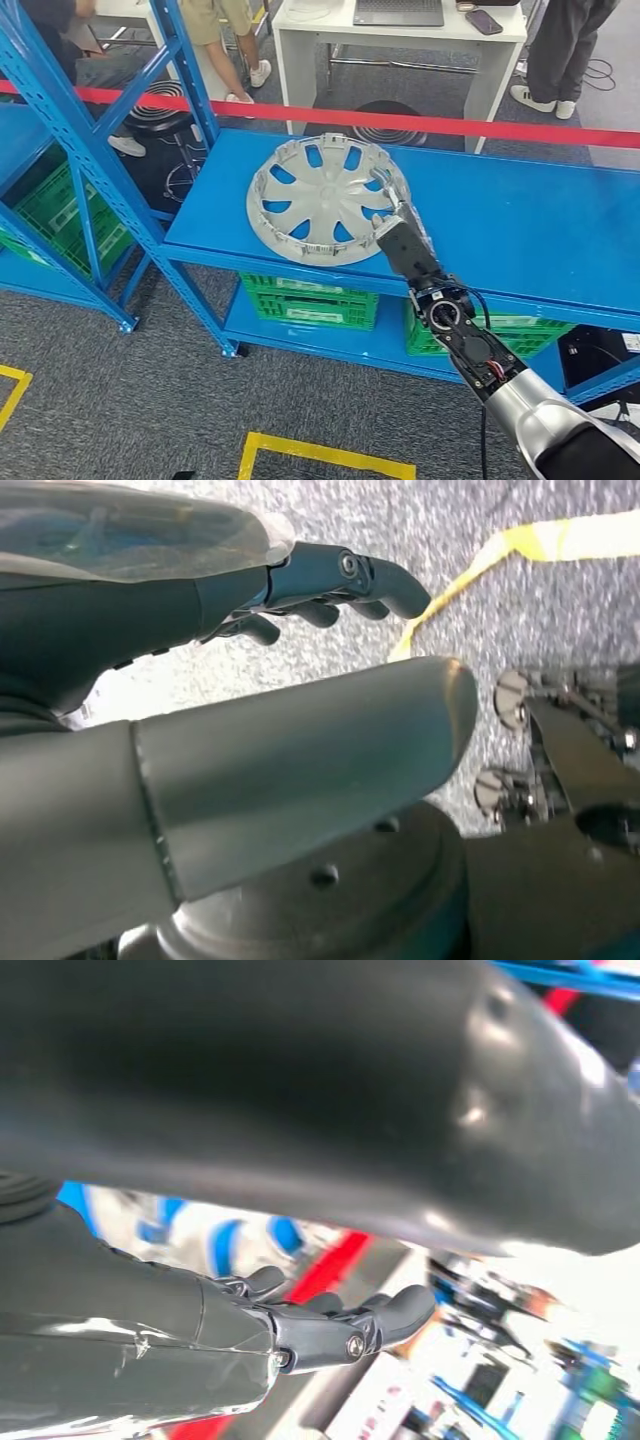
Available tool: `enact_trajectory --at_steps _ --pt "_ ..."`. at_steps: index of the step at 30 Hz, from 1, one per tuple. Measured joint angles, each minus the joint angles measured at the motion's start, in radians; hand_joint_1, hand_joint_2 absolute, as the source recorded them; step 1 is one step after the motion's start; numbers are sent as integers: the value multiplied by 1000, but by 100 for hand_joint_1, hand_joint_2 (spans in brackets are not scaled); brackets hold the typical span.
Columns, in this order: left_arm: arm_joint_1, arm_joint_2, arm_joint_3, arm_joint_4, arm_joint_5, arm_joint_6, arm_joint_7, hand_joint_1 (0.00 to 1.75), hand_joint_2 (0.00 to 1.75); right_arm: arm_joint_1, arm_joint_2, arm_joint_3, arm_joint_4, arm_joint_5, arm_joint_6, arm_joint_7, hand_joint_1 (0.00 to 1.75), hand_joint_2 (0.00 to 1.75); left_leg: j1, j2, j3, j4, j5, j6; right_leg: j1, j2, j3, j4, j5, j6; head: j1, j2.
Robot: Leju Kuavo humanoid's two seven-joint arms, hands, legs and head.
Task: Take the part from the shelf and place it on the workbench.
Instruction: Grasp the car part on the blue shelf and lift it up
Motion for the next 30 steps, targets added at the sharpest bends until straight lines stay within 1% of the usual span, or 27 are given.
enact_trajectory --at_steps 6,14,16,18,20,21,23,25,28,30 --pt "0 0 0 0 6 0 -3 0 0 -9 -1 -7 -101 -18 14 -2 0 0 0 0 1 -3 1 -8 1 0 1 0 -1 -3 0 0" --pt "-2 0 0 0 8 -6 -1 0 0 -56 -1 -10 -140 -30 24 29 0 0 0 0 1 -3 1 -9 0 -1 3 -1 -1 -3 0 0" --pt "-2 0 0 0 10 -7 -1 0 0 -65 0 -8 -140 -23 21 76 0 87 0 0 1 -3 1 -9 0 -1 3 -2 -1 -4 0 0" --pt "-3 0 0 0 13 -7 -1 0 0 -88 1 -2 -128 -5 18 181 0 175 0 0 0 -3 1 -9 0 -1 3 -2 0 -3 0 0" --pt "-4 0 0 0 15 -7 1 0 0 -128 7 11 -91 40 16 313 0 175 0 -1 0 -3 1 -9 0 -1 3 -3 1 -3 0 0" --pt "-6 0 0 0 15 -7 2 0 0 -150 11 21 -63 83 14 380 0 175 0 -1 0 -3 1 -9 0 -2 3 -3 1 -3 0 0" --pt "-9 0 0 0 12 -7 6 0 0 -190 21 48 0 198 12 508 0 175 0 -2 0 -2 2 -9 0 -3 4 -3 1 -3 0 0" --pt "-12 0 -1 0 6 -8 13 0 0 -226 31 80 65 317 24 615 0 175 0 -3 0 -2 2 -9 0 -5 4 -3 1 -3 0 0" --pt "-18 0 -8 0 -2 -14 21 0 0 -272 42 134 172 463 55 718 0 175 0 -4 0 -2 2 -9 0 -7 5 -4 1 -2 0 0" --pt "-22 1 -14 0 -4 -17 20 0 0 -288 46 165 240 521 60 744 0 175 0 -4 0 -2 2 -9 0 -7 5 -4 1 -2 0 0"
